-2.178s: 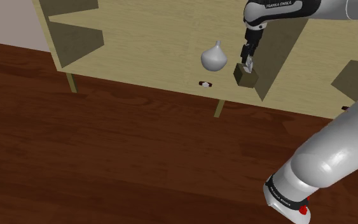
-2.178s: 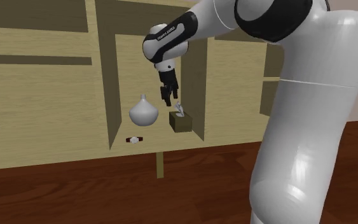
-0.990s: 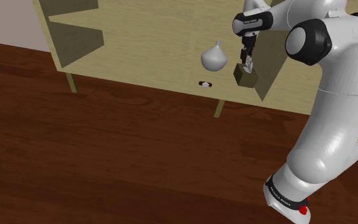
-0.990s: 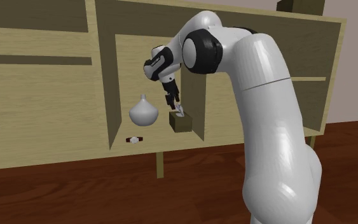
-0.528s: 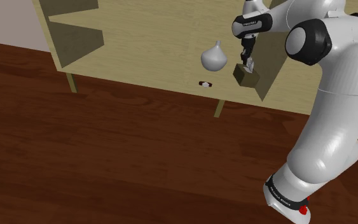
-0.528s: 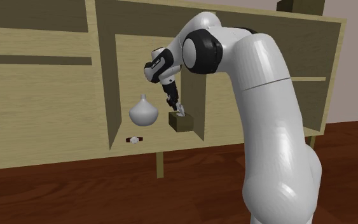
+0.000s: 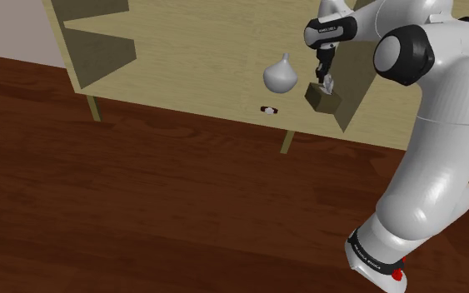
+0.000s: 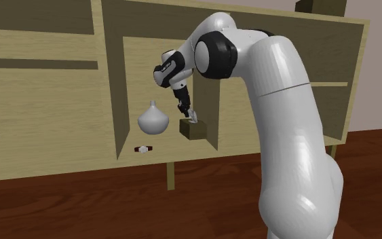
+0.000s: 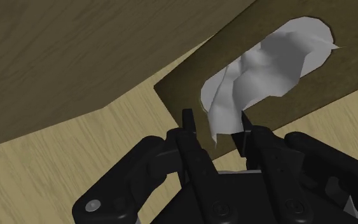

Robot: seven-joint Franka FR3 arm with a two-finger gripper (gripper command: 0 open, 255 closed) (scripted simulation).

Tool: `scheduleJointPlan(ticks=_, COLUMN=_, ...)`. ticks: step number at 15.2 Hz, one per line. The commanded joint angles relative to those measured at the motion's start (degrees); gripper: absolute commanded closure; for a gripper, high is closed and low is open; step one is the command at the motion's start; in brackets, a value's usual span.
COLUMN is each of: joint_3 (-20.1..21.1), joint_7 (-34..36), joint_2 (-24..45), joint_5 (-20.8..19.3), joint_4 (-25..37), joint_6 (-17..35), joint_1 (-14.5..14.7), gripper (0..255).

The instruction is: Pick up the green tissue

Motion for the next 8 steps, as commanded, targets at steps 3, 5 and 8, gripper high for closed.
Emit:
scheduleJointPlan(ticks=3, joint_3=0.01, joint_7=-0.94, joint_2=0.07, joint_5=0.31, joint_4=2.79, joint_6=-2.81, joint_1=-0.13, gripper=255)
scheduleJointPlan(ticks=5, joint_3=0.00, joint_7=-1.43, joint_2=0.15, joint_5=0.49, joint_4=4.41, joint_6=-4.28, joint_1=-0.22, gripper=255)
scheduleJointPlan(ticks=8, joint_3=-0.01, joint_7=-2.20, joint_2=0.39, joint_5=0.78, joint_4=7.04, joint_6=-6.55, joint_1=-0.40, gripper=255)
